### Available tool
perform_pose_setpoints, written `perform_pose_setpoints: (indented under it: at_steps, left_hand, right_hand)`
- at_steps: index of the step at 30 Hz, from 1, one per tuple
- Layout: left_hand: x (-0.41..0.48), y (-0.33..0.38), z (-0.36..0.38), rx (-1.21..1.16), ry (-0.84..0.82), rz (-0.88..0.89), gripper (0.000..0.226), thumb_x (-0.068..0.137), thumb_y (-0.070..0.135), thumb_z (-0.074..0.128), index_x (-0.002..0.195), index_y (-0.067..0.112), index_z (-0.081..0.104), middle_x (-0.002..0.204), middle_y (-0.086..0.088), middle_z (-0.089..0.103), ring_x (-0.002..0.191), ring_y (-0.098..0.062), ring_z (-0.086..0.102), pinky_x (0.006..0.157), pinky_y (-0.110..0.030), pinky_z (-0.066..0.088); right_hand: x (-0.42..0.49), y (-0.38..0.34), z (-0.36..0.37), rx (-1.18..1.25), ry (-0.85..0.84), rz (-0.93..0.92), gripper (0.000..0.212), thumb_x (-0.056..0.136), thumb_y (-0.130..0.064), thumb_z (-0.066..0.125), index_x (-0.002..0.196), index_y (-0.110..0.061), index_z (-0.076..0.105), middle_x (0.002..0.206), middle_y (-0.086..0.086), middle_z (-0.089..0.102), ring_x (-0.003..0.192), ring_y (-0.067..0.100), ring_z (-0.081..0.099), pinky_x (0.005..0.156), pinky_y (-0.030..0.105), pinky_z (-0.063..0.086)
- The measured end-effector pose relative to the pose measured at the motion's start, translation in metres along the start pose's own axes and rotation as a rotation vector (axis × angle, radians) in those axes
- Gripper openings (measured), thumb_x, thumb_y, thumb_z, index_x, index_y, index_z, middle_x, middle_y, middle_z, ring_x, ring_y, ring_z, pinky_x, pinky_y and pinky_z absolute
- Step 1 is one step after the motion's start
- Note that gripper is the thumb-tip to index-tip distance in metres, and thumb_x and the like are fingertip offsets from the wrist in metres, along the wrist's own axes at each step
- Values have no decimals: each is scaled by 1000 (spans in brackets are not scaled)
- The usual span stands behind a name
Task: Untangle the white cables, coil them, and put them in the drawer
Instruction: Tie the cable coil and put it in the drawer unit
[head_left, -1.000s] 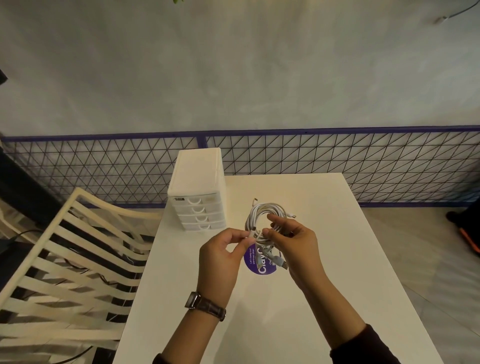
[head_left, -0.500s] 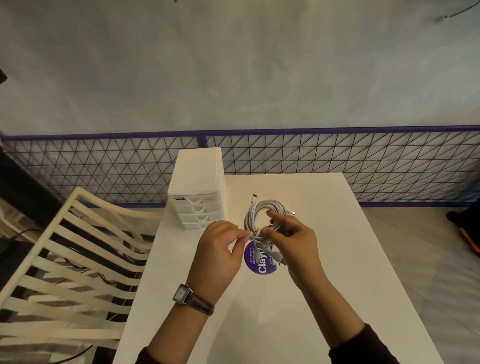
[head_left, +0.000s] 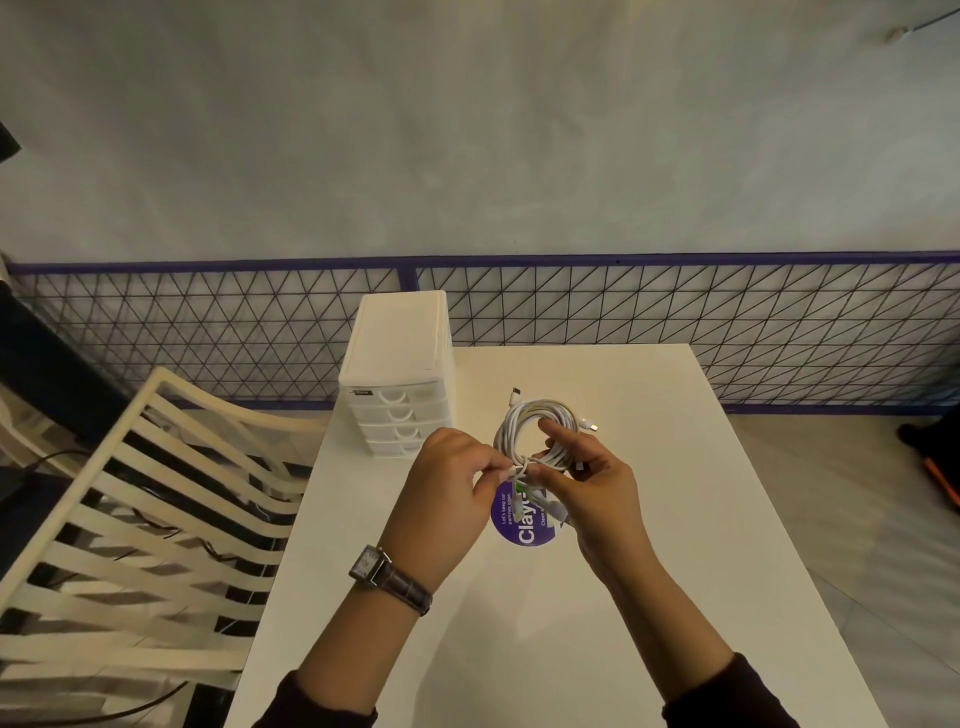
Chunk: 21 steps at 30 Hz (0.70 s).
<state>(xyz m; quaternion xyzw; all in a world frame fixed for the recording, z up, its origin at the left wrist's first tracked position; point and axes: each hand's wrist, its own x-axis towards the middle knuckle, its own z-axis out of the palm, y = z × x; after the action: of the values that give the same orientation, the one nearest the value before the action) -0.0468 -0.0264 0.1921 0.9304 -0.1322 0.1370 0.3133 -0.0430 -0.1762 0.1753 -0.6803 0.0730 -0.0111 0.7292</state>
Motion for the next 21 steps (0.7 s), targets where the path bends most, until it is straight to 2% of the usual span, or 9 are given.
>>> perform_pose_setpoints:
  at_steps: [3,8,11,17,21]
  left_hand:
    - [1,0,3,36,-28,26,14,85,21,65,94,13,72,88,-2,67,87,-5,43,68,-4,27]
    - [3,1,1,36,-36,22,13,83,22,67,92,15,73,87,0,68,86,-5,45,67,-5,28]
    - [3,0,-1,1,-52,-12,17,83,26,67,96,17,73,91,2,69,86,-4,47,69,-3,29]
    - [3,2,0,-144,72,-275,15,76,29,74,87,19,74,88,4,70,84,-10,60,67,-7,36]
    - [3,2,1,-153,48,-321,15,75,27,76,84,16,74,84,4,69,81,-9,60,66,-5,37]
  right_hand:
    - [0,1,-1,8,7,7,41,74,-2,74,91,-38,65,100,6,68,91,24,64,81,35,56]
    - [1,0,-3,11,-8,6,44,74,0,74,91,-39,64,98,4,67,84,20,64,70,20,57]
    - [2,0,-4,0,-26,10,46,73,2,74,93,-39,64,97,5,66,82,19,63,71,22,57]
    - [4,-2,-2,-9,-26,-24,42,73,0,75,95,-36,66,97,4,67,77,9,65,67,19,56]
    - [4,-2,1,-56,-40,-44,40,73,-2,76,92,-36,65,97,2,67,83,15,65,73,23,57]
